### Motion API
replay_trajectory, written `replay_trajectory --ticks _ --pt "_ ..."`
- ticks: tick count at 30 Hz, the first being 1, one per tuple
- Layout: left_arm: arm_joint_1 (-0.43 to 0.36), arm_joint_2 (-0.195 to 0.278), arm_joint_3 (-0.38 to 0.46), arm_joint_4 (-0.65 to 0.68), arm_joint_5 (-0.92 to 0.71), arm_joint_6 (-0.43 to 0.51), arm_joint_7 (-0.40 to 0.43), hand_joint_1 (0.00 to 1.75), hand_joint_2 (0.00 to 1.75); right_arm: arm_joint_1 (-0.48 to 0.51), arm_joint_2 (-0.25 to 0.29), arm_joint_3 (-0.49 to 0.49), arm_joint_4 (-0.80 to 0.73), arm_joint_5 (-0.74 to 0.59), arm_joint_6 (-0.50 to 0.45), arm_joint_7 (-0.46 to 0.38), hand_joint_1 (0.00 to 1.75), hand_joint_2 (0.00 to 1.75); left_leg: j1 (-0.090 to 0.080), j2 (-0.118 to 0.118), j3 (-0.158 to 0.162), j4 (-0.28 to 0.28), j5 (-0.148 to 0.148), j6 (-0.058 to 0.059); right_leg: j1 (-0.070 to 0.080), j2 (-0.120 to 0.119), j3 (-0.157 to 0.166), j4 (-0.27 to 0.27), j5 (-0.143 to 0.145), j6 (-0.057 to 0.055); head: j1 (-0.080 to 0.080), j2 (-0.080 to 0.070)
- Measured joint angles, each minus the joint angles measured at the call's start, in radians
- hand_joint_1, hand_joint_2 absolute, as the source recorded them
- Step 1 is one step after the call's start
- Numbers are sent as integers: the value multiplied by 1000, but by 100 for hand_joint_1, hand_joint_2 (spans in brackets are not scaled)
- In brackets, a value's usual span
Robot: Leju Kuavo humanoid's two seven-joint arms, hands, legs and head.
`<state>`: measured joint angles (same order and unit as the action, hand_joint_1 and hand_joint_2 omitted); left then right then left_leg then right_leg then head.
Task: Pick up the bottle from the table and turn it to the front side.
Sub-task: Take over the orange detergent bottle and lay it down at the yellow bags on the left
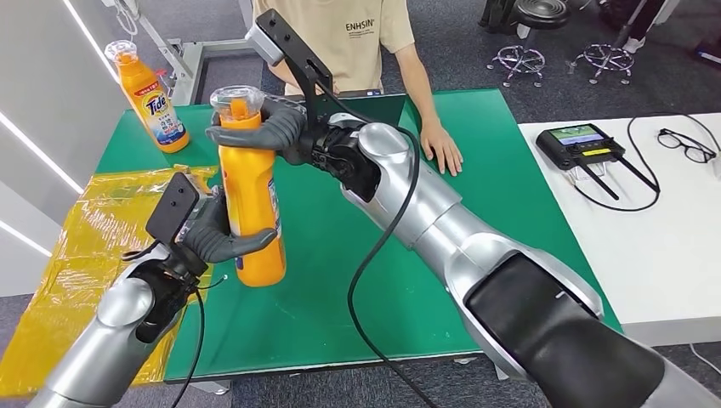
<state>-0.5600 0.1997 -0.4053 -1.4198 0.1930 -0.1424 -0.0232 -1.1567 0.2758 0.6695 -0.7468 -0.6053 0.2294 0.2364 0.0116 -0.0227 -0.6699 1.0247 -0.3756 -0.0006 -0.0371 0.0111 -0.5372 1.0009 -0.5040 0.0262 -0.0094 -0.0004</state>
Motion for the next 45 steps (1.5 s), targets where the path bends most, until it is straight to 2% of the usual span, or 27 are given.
replay_trajectory --ticks 11,13,15,17,21,23,26,29,33,36,38,40,45 --pt "14 16 4 0 -28 20 -25 175 175 10 -17 0 -26 23 -4 0 175 175 0 0 0 0 0 0 0 0 0 0 0 0 0 0" --pt "14 26 12 3 -33 20 -31 175 175 10 -30 -1 -42 37 -7 0 134 175 0 0 0 0 0 0 1 0 0 0 0 0 0 0" --pt "14 38 27 8 -33 19 -39 175 175 10 -49 -2 -70 55 -12 -2 46 87 0 0 0 0 0 0 1 0 0 0 0 0 0 0" --pt "14 52 50 16 -29 16 -49 175 175 9 -75 -4 -105 73 -14 -1 0 0 0 -1 0 0 0 0 1 -1 0 0 0 0 0 0" --pt "15 103 112 36 -22 -3 -60 175 175 5 -172 -18 -185 106 4 14 0 0 1 -2 0 0 0 0 1 -3 1 0 0 0 0 0" --pt "17 144 155 48 -21 -10 -53 175 175 1 -239 -43 -235 118 11 -7 0 0 1 -2 0 1 0 0 1 -2 1 0 0 0 0 0" --pt "18 247 241 92 -39 -56 -15 175 175 -4 -371 -105 -308 133 28 -47 0 0 2 -2 0 1 0 0 1 -3 0 0 0 0 1 0" --pt "-16 360 295 159 -86 -147 23 175 175 35 -504 -157 -378 126 58 -93 0 0 2 -1 -1 1 0 0 2 -2 0 0 0 0 1 0" --pt "-103 519 306 289 -115 -263 40 175 175 169 -657 -232 -481 112 81 -191 0 0 3 2 -1 1 -1 -1 4 2 -1 -1 0 -1 1 0" --pt "-138 611 305 356 -87 -303 45 175 175 300 -732 -288 -548 128 80 -251 0 0 3 2 -1 1 -2 -3 3 2 -2 -1 -1 -2 1 0" --pt "-149 644 300 379 -68 -307 54 175 175 386 -759 -320 -590 151 75 -274 0 0 3 2 -1 1 -3 -4 4 2 -3 -1 -1 -2 1 0" --pt "-162 657 284 400 -62 -306 68 175 175 492 -781 -358 -642 177 62 -298 0 0 5 0 -1 1 -3 -4 4 -1 -3 -2 -3 -3 1 0" --pt "-184 654 201 475 -74 -296 78 175 175 782 -818 -477 -780 218 39 -360 0 0 5 -7 -2 0 -3 -5 5 -8 1 -3 -4 -5 1 0"
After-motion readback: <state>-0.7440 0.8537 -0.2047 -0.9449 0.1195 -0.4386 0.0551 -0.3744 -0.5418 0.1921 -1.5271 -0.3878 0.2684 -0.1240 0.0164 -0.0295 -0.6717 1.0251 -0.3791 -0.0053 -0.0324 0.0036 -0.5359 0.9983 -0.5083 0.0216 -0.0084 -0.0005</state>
